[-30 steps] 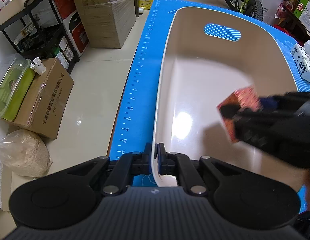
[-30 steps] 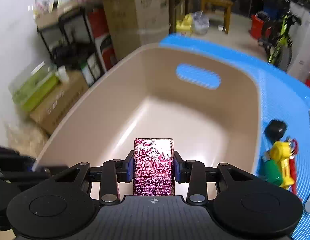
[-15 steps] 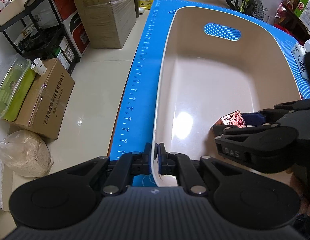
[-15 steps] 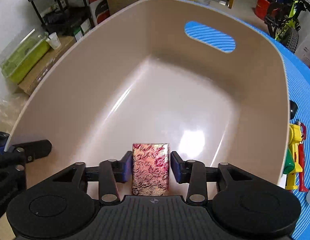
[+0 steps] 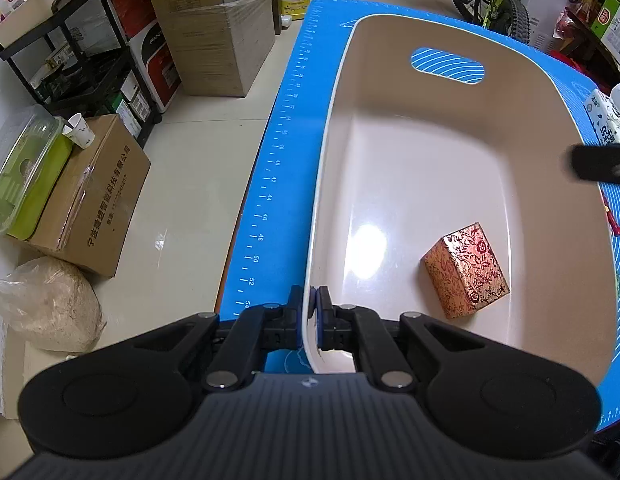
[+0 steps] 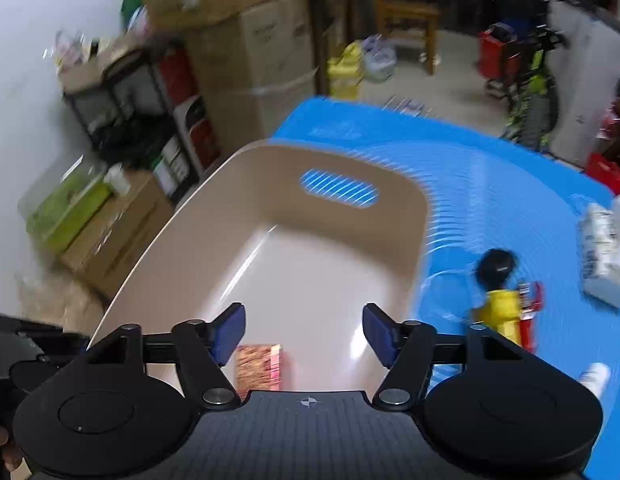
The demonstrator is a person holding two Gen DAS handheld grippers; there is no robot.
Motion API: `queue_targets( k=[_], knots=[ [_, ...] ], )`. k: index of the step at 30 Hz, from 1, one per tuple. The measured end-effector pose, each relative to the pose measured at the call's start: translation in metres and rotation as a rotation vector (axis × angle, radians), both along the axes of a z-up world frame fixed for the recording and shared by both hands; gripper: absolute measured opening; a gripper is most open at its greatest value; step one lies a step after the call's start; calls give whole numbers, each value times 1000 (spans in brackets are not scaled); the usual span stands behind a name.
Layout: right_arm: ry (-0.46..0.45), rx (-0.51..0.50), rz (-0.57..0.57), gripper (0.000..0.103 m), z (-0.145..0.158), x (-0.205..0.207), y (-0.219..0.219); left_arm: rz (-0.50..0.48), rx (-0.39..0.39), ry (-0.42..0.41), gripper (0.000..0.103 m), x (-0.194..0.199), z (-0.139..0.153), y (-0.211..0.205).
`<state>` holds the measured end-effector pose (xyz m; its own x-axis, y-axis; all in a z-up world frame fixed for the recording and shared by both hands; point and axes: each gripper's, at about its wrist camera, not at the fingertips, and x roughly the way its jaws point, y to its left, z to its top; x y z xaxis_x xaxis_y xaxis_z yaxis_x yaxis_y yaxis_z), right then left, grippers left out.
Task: Organize rigid objects
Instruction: 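Carry the pink floral box into the basket and open the right tool, then grasp the green ointment tin with the right tool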
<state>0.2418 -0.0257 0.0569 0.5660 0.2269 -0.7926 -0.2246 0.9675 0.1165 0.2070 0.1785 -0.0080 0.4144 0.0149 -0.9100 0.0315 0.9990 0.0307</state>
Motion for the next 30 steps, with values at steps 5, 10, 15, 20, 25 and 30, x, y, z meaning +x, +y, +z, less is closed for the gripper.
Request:
queue_targets(
  k=[5,10,15,20,25,30],
  knots=[
    [-5,-15,-89,82,-3,-4,-56,0,2,0,8,0,0,1],
    [55,-55,-174,84,-33,-11,-102,1,1,1,8,0,0,0],
    [133,-47,-248,84,-72,-19,-129,1,1,3,8,0,0,0],
    [177,-48,-294,84,-109,-24,-146,1,2,4,8,0,0,0],
    [193,-51,-319,84,-134,-28,-153,1,3,4,9,0,0,0],
    [188,-41,-329,83,-147,-32,-156,3,2,6,9,0,1,0]
  ],
)
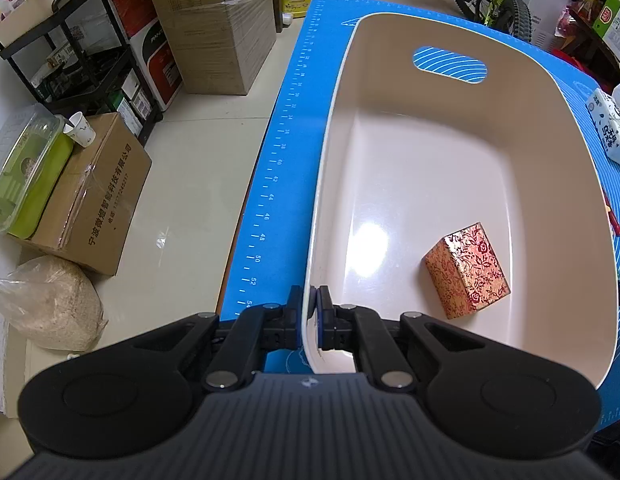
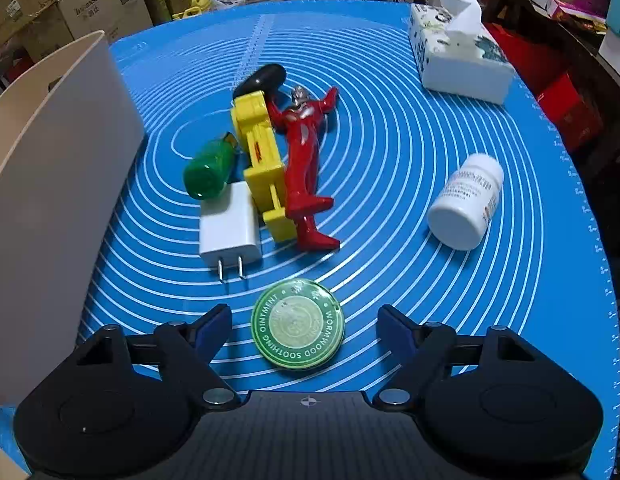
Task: Organize rigid objects
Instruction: 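Grasp the green ointment tin with the right tool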
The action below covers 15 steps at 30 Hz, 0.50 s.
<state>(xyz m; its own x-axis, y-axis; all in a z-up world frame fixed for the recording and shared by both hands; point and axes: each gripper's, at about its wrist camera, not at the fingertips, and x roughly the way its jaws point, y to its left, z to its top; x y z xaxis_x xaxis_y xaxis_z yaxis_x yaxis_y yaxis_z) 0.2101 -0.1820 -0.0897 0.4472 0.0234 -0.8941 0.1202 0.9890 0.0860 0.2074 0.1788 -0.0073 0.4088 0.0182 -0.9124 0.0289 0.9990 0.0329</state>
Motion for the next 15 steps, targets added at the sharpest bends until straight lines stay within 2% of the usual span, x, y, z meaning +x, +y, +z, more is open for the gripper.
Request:
queue_targets(
  k=[3,6,9,11,15],
  knots=[
    [-12,-10,17,81,0,-1,4,1,1,1,9,0,0,0],
    [-24,-47,26,74,0,-3,7,1,2,2,9,0,0,1],
    [-36,-83,42,65,1,-8,9,1,1,2,9,0,0,0],
    [-49,-85,43,55,3,-11,7,1,2,2,9,0,1,0],
    [-57,-88,43,55,3,-13,5,2,1,2,9,0,1,1]
  ],
)
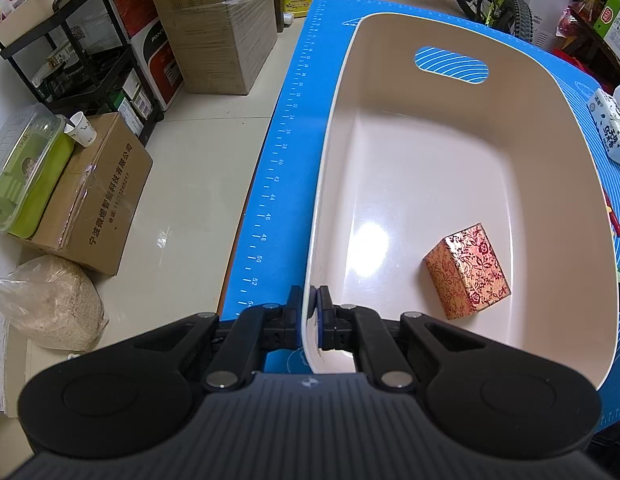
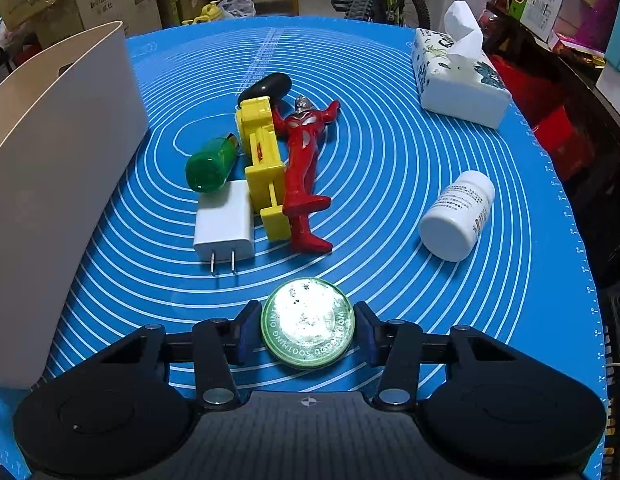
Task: Organize rigid objects
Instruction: 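Grasp the green ointment tin with the right tool, then carry the green tin into the basket beside the pink box and release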
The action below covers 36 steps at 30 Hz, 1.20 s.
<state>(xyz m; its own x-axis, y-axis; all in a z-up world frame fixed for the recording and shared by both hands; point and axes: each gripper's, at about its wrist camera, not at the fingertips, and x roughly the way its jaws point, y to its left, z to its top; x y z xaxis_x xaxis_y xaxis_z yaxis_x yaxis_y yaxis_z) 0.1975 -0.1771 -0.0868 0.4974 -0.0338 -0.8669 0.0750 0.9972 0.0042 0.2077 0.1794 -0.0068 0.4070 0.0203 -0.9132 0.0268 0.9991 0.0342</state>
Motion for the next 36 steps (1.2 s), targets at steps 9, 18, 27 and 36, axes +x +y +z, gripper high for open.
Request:
queue_targets(
  k=[9,18,27,36],
  knots=[
    [-86,-15,8,55,27,-10,3,2,0,2,9,0,1,1],
    [-267,14,117,55,108,2,34,10,-4,3,9,0,2,1],
    [-334,23,294,55,146,48,113,12,-5,4,9,1,2,-1],
    [-217,17,409,55,113,89,194,11,-6,7,9,2,1,1]
  ],
)
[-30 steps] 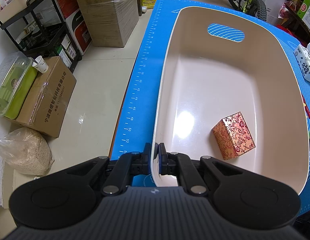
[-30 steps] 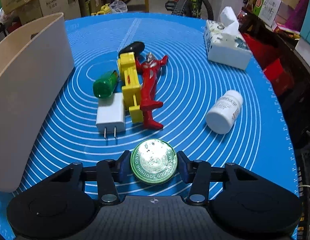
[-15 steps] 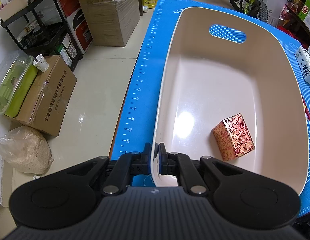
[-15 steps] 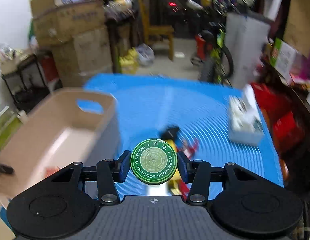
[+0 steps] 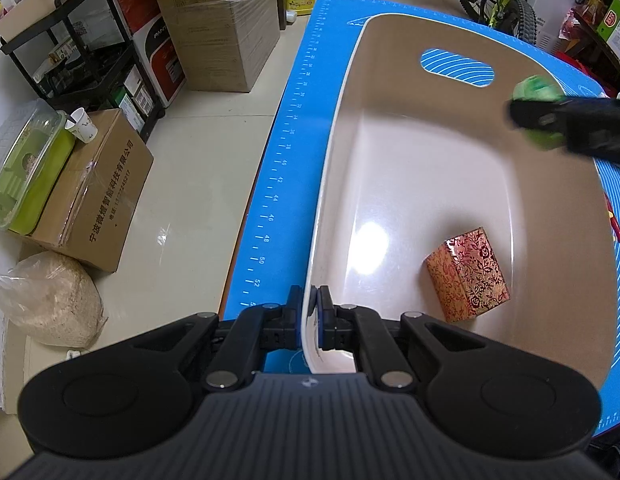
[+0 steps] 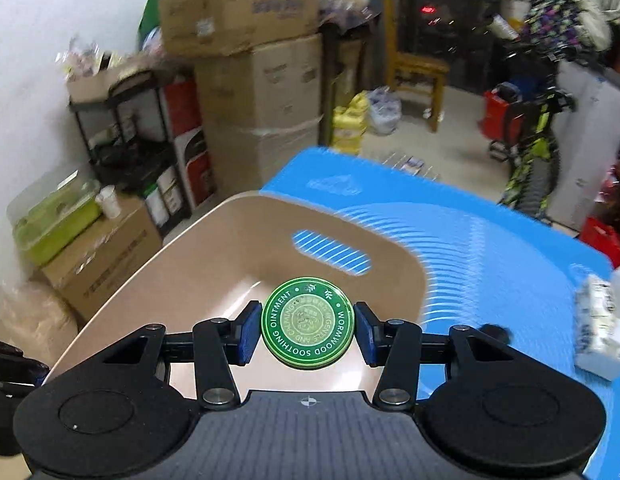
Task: Organize rigid objects
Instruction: 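Carry the green tin into the basket beside the pink box and release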
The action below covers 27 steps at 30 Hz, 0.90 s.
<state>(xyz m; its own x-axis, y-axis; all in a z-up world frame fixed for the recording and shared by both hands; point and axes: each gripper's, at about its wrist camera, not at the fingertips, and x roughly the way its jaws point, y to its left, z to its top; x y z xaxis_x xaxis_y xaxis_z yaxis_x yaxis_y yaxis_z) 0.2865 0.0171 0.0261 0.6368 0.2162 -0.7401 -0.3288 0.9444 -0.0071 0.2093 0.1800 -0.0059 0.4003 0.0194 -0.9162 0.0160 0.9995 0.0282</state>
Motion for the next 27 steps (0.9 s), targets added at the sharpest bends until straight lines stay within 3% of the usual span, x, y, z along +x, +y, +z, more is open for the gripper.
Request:
queue_targets(
  k=[16,21,27],
  knots=[
    [251,-163,18,55,-77,18,43,0,-3,1,8,1,0,0],
    [289,-172,38,56,-81,17,47,2,-3,3,9,1,-3,-3],
    [267,-156,39,66,-72,9,42,2,-3,3,9,2,-3,-3]
  ],
)
